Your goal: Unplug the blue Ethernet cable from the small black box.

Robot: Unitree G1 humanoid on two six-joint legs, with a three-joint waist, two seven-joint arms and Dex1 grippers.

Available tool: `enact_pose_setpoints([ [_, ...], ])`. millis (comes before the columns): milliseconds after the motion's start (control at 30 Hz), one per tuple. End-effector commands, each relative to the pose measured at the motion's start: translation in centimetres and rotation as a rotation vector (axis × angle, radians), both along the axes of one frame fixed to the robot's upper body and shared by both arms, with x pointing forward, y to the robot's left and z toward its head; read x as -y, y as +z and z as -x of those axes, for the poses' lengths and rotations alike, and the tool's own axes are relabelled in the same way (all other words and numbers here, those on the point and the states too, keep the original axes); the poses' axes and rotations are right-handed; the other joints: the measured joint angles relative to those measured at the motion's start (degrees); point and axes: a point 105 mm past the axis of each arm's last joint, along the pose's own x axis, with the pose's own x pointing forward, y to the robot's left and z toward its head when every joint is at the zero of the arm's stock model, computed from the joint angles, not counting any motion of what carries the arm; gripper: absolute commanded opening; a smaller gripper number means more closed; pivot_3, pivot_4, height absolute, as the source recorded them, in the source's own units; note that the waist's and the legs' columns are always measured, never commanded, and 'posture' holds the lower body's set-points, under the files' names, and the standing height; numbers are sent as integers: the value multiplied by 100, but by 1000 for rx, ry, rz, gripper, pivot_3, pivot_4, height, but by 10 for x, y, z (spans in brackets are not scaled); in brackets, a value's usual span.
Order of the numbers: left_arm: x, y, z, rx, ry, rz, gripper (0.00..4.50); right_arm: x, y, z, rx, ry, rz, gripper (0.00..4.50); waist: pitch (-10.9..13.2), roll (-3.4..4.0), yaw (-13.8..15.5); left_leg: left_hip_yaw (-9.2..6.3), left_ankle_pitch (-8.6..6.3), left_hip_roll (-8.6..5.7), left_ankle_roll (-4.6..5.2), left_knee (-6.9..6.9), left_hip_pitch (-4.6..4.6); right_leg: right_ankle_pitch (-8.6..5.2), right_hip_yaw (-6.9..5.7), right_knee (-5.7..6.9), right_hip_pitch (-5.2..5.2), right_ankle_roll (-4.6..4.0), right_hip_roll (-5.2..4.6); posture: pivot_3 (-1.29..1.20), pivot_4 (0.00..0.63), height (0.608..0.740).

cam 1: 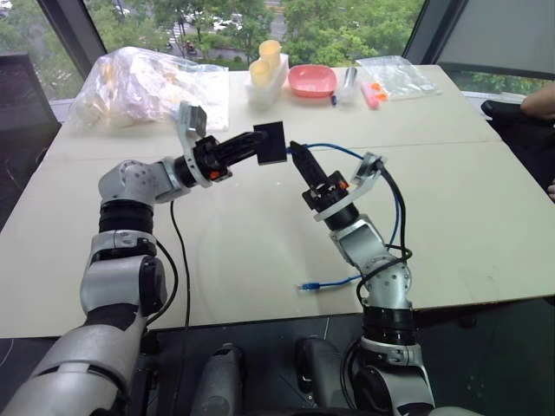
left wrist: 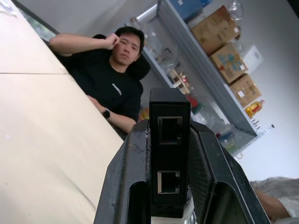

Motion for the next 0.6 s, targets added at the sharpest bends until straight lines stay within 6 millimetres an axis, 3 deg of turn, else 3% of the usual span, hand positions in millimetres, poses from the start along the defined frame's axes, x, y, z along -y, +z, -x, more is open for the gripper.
enact_pose_setpoints([
  [33,-21,15,-3,68,67,16,488,29,14,-7,44,-155,-8,31,0,0,-1,0,0,0,0,0,0,0,0,0,0,0,0,0,150,740],
  [133,-37,18,-1,80,95,1,488,55,16,-11,44,-246,-10,31,0,0,-2,0,0,0,0,-1,0,0,0,-1,-1,0,0,0,150,740],
  [267,-49,21,0,90,118,-29,488,72,15,-13,43,-287,11,31,0,0,1,1,0,0,0,-2,-1,-8,0,-2,-1,-15,-1,0,150,740],
  [333,-49,21,0,91,114,-32,488,72,14,-13,45,-280,20,31,0,0,9,1,0,0,0,-2,-1,-9,0,-2,-1,-16,-1,0,150,740],
  [433,-39,18,2,91,88,-25,488,56,13,-9,64,-207,68,31,0,0,7,1,0,-1,0,-2,-2,-9,0,-4,0,-16,-2,0,150,740],
  [600,-20,12,6,85,28,-6,488,27,9,-3,76,-98,144,2213,0,0,6,2,0,-1,0,-3,-2,-10,1,-6,0,-16,-3,0,150,740],
])
